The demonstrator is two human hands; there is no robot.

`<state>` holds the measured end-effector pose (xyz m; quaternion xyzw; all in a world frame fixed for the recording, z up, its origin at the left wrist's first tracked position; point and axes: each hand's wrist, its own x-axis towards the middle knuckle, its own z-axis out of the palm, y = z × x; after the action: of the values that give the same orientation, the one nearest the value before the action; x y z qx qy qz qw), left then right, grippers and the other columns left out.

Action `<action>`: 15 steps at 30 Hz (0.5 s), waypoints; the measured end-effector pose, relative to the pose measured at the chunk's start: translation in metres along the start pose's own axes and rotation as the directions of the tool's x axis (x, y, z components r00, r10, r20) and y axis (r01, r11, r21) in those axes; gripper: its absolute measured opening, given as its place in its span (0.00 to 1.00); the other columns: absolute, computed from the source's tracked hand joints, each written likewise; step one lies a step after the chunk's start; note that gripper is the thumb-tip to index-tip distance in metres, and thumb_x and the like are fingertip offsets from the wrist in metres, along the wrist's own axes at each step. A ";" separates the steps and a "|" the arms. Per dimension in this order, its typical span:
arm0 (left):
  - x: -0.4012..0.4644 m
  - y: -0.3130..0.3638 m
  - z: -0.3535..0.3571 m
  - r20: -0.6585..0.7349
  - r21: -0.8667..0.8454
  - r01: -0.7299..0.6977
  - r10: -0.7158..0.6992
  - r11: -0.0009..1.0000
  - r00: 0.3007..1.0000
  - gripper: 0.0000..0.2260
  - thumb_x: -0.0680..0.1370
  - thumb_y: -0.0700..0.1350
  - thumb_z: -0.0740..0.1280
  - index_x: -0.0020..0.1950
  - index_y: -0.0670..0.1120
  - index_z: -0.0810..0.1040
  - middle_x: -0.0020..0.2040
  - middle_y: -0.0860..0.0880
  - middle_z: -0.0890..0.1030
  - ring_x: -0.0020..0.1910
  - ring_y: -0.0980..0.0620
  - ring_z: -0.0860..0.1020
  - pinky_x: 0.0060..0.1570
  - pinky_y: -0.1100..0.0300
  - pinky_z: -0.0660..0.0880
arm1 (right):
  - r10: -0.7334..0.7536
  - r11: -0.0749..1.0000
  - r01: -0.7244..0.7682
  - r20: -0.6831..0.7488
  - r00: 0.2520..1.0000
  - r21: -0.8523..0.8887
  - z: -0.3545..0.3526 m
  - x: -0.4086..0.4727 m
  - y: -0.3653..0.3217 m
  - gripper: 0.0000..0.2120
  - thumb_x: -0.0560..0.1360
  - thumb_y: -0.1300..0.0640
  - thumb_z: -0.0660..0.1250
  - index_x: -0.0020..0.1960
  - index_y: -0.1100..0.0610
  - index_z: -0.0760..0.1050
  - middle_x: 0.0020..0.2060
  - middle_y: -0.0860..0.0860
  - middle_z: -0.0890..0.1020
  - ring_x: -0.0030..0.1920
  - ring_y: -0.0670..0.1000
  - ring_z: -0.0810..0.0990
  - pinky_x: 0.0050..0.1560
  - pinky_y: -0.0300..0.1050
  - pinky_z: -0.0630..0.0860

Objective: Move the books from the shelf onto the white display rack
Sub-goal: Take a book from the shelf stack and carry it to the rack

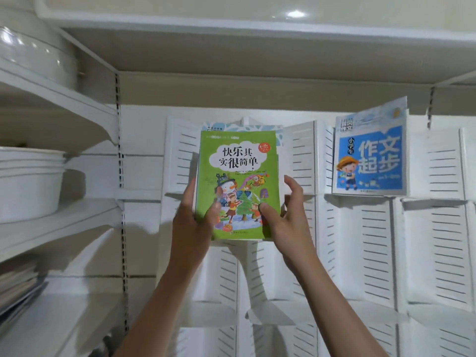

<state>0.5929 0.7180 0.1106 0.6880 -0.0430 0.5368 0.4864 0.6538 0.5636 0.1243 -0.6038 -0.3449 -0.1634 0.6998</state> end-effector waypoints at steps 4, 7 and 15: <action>0.056 -0.025 -0.004 0.011 0.119 -0.038 0.037 0.992 0.999 0.27 0.78 0.58 0.67 0.76 0.60 0.65 0.65 0.64 0.78 0.64 0.62 0.76 0.63 0.56 0.76 | -0.078 0.996 0.075 -0.075 0.994 -0.044 0.030 0.044 0.003 0.34 0.78 0.66 0.64 0.78 0.50 0.56 0.63 0.39 0.74 0.59 0.28 0.73 0.65 0.48 0.74; 0.097 -0.042 -0.003 0.050 0.301 -0.043 0.029 0.953 0.998 0.33 0.75 0.67 0.61 0.78 0.60 0.59 0.68 0.52 0.76 0.67 0.49 0.75 0.64 0.45 0.74 | -0.122 0.990 0.108 -0.166 0.979 -0.089 0.051 0.074 0.008 0.37 0.72 0.56 0.65 0.79 0.47 0.57 0.73 0.45 0.70 0.71 0.44 0.70 0.68 0.57 0.72; 0.131 -0.055 0.011 0.231 0.452 -0.148 0.045 0.880 0.972 0.27 0.82 0.58 0.58 0.80 0.53 0.59 0.76 0.49 0.68 0.74 0.48 0.65 0.71 0.46 0.65 | -0.210 0.951 0.145 -0.226 0.951 -0.274 0.086 0.108 0.024 0.37 0.72 0.59 0.61 0.79 0.51 0.56 0.63 0.40 0.73 0.67 0.51 0.72 0.65 0.56 0.73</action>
<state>0.6875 0.7993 0.1787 0.8351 0.0011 0.4780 0.2720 0.7217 0.6714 0.1831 -0.6289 -0.2824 -0.3445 0.6373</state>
